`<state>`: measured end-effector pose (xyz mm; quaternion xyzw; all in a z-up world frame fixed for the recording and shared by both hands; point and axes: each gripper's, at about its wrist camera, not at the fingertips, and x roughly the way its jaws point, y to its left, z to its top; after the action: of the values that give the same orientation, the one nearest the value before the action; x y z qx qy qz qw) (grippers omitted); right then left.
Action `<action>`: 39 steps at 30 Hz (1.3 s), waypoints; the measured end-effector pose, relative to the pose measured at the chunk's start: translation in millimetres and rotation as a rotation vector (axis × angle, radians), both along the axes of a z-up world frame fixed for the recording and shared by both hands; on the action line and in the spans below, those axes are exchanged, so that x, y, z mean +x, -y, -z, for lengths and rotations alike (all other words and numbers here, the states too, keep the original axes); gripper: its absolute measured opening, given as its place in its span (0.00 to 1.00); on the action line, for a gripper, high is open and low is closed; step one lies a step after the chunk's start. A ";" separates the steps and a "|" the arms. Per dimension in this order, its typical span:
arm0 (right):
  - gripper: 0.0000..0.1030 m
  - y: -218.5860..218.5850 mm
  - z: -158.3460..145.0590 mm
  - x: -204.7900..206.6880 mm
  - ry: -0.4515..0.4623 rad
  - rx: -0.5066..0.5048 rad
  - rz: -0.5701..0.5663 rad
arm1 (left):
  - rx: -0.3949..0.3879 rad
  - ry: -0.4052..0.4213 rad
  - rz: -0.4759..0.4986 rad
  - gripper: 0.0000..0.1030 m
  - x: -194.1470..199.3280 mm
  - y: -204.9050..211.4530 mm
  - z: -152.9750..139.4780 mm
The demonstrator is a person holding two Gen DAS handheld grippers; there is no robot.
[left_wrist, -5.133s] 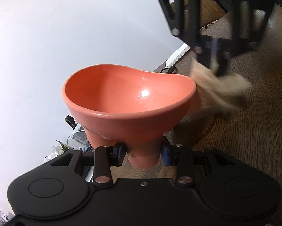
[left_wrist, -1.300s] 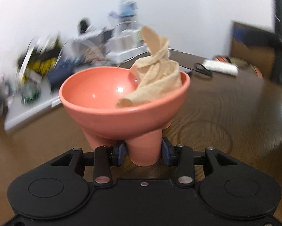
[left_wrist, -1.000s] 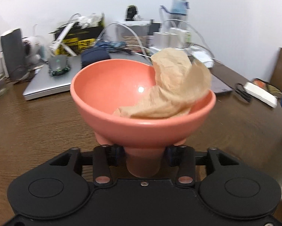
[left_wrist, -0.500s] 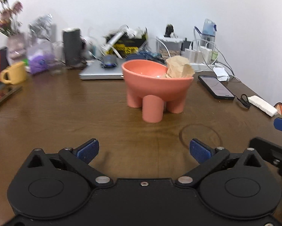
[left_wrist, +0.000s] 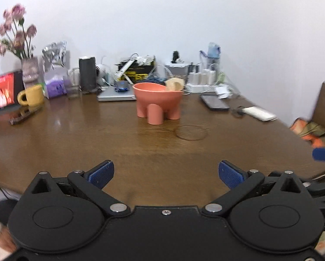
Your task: Clean bowl
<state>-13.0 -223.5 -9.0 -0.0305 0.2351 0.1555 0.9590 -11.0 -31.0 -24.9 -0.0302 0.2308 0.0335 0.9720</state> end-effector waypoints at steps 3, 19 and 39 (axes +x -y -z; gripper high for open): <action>0.98 11.6 -4.3 -17.9 0.010 0.037 -0.039 | -0.004 0.002 0.024 1.00 -13.1 4.0 -2.5; 0.98 -0.3 0.2 -20.9 0.016 0.015 -0.017 | 0.027 0.020 -0.016 1.00 -31.8 7.0 1.0; 0.98 -2.5 10.7 -7.9 -0.001 0.010 0.003 | -0.019 -0.038 -0.028 1.00 -34.7 -2.6 5.4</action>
<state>-20.9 -221.0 -19.7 -0.0254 0.2349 0.1554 0.9592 -45.7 -28.4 -30.3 -0.0419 0.2492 0.0456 0.9665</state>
